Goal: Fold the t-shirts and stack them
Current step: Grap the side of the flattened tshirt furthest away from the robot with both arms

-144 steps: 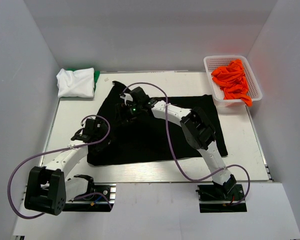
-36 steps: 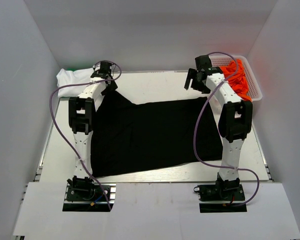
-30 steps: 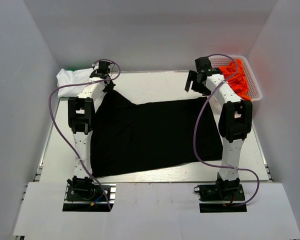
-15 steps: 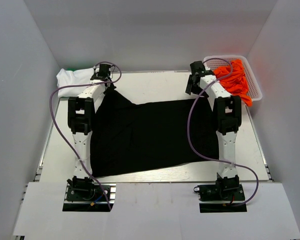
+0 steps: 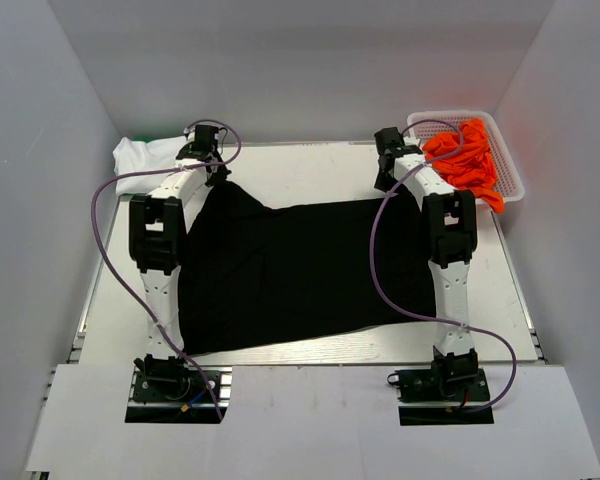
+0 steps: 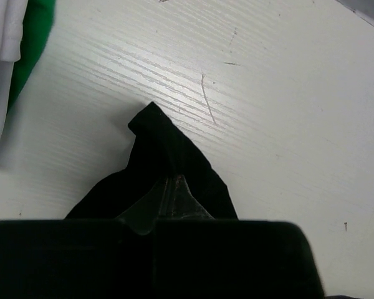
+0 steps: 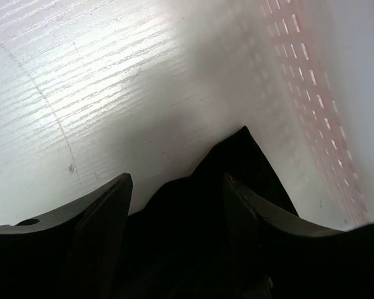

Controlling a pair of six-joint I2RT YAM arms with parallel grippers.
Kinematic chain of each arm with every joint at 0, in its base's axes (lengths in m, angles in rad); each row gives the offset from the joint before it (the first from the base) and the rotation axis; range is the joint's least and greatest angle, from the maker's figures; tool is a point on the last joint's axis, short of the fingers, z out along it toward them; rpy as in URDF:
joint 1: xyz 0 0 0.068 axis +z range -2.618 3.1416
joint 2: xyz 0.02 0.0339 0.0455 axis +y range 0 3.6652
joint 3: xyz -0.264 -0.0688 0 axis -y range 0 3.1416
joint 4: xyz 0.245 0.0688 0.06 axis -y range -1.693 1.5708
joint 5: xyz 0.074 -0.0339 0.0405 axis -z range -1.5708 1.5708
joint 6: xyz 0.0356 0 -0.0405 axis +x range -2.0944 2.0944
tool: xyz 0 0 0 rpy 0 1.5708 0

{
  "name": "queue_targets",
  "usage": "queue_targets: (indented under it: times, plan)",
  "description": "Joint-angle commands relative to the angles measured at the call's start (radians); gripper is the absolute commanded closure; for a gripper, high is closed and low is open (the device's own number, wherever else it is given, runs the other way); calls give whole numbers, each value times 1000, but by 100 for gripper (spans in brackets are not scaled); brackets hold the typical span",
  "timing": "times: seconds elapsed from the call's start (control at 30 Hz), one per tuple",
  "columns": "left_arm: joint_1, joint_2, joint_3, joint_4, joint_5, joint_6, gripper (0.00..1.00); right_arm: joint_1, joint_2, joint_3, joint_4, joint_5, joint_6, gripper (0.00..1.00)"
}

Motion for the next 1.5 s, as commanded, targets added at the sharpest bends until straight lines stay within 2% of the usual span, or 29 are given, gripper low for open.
queue_targets:
  times: [0.0, 0.13, 0.2, 0.27, 0.33, 0.43, 0.63, 0.77, 0.9, 1.3, 1.47]
  plan:
    - [4, -114, -17, 11, 3, 2, 100, -1, 6, -2, 20, 40, 31, 34]
    - [4, -136, -48, 11, 3, 2, 100, 1, 14, -19, 26, 32, 34, 34]
    - [4, -145, -57, 11, 12, 2, 100, -1, 26, -6, 31, 29, 32, 42]
    - [4, -156, -66, 11, 12, 2, 100, 0, 30, 3, 29, 24, 25, 57]
    - [4, -189, -76, -8, 12, 2, 100, -4, 30, 9, 28, 35, 17, 79]
    - [4, -235, -122, -17, 0, 2, 100, -4, 15, 1, 22, 41, 14, 100]
    - [4, -398, -252, -132, -20, -35, 100, -2, -61, -63, 40, 49, -5, 100]
    - [4, -544, -419, -146, 15, -63, 100, -1, -161, -159, 87, 49, -18, 100]
    - [-5, -634, -510, -114, 75, -84, 100, 4, -209, -213, 118, 30, -48, 100]
    - [-5, -625, -490, -146, 87, -93, 100, 1, -241, -258, 118, -12, -52, 100]
    - [-5, -657, -432, -304, 50, -103, 100, 1, -319, -316, 115, -11, -55, 100]
